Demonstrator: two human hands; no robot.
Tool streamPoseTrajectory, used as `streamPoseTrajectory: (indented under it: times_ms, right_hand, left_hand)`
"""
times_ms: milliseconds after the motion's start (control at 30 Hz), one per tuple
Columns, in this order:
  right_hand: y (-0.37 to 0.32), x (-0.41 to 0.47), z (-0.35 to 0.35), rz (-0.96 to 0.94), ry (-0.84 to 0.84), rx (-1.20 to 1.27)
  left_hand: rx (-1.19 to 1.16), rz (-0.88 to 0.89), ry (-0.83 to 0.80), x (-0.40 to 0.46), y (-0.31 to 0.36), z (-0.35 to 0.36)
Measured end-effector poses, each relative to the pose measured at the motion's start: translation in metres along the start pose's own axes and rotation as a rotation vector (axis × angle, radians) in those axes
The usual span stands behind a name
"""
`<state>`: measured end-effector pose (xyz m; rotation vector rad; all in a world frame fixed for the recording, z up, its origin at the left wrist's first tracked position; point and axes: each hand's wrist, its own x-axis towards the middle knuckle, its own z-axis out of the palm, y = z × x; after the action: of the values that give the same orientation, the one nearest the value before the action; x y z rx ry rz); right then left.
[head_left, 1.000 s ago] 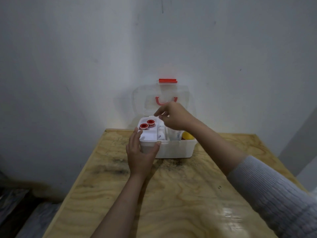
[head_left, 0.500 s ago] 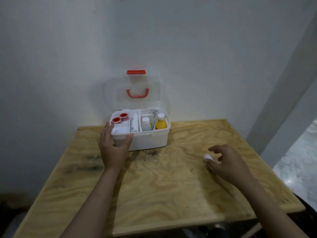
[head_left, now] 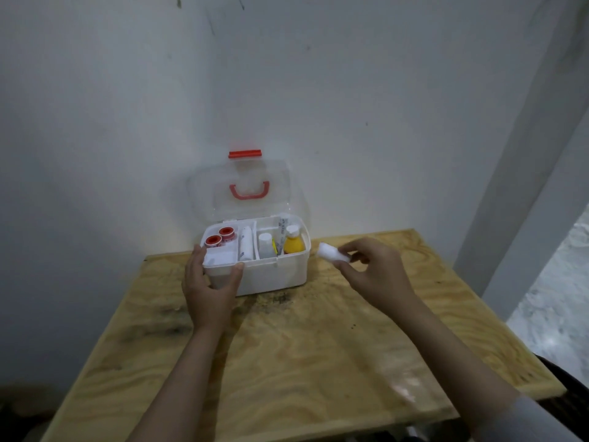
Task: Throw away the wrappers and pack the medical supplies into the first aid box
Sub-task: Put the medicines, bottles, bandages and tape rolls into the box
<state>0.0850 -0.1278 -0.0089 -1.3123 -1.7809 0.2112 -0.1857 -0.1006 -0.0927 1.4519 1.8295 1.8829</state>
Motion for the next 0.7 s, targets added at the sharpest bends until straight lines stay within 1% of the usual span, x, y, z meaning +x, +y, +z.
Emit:
streamPoseTrajectory:
  times_ms: [100, 233, 400, 600, 700]
  right_hand:
    - [-0.038, 0.033, 0.018, -0.156, -0.037, 0.031]
    - [-0.081, 0.071, 0.051, -0.294, -0.212, -0.001]
    - [-0.103, 0.097, 0.093, -0.323, -0.413, -0.122]
    - [-0.108, 0.111, 0.124, -0.344, -0.639, -0.225]
    - [-0.105, 0.112, 0.125, -0.347, -0.677, -0.224]
  left_hand:
    - [-0.001, -0.016, -0.015, 0.000, 0.003, -0.002]
    - [-0.016, -0.063, -0.056, 0.002, 0.006, -0.005]
    - [-0.057, -0.119, -0.066, 0.006, 0.012, -0.008]
    - [-0.073, -0.123, -0.074, 0.009, 0.009, -0.009]
    - [-0.076, -0.104, -0.076, 0.009, 0.007, -0.011]
